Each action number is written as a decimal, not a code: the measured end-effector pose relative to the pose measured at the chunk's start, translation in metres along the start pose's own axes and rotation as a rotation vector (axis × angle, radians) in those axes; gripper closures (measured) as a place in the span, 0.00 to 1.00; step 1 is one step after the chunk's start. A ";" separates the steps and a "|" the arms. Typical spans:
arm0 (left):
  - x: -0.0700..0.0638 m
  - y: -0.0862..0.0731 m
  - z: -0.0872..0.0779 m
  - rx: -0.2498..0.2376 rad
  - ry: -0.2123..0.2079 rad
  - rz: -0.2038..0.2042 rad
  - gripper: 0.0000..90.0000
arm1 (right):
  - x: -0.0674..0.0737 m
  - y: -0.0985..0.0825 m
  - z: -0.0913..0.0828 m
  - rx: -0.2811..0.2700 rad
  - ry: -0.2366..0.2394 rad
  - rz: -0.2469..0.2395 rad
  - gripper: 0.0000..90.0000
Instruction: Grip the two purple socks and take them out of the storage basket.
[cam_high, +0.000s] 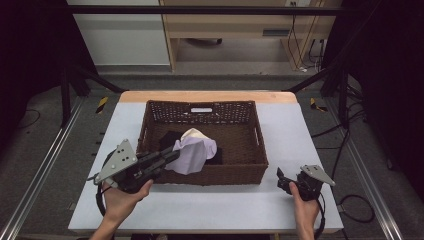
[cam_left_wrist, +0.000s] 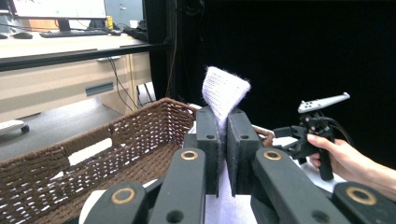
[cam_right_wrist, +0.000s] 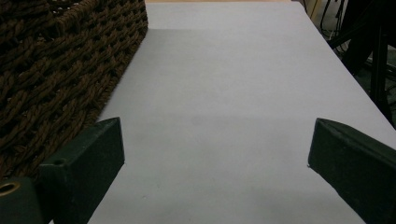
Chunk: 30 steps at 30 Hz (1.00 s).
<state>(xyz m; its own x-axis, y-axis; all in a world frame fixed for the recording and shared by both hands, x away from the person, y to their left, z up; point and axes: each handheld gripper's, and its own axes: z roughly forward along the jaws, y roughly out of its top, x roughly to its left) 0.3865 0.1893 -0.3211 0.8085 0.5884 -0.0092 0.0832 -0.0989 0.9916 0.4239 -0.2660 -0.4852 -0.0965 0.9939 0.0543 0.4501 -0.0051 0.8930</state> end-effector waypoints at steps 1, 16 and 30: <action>-0.002 -0.002 -0.001 0.001 -0.003 0.001 0.94 | 0.000 0.000 0.000 0.000 0.000 0.000 0.05; -0.020 -0.036 -0.009 0.093 -0.041 0.003 0.94 | 0.000 0.000 -0.001 -0.004 -0.005 0.000 0.05; -0.018 -0.087 -0.005 0.247 -0.030 -0.041 0.94 | -0.001 0.000 -0.001 -0.010 0.000 0.003 0.05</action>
<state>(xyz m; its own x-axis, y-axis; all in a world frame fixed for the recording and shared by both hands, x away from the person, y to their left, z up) 0.3617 0.1918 -0.4067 0.8184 0.5719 -0.0565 0.2534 -0.2709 0.9287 0.4230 -0.2667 -0.4850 -0.0949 0.9938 0.0573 0.4414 -0.0096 0.8973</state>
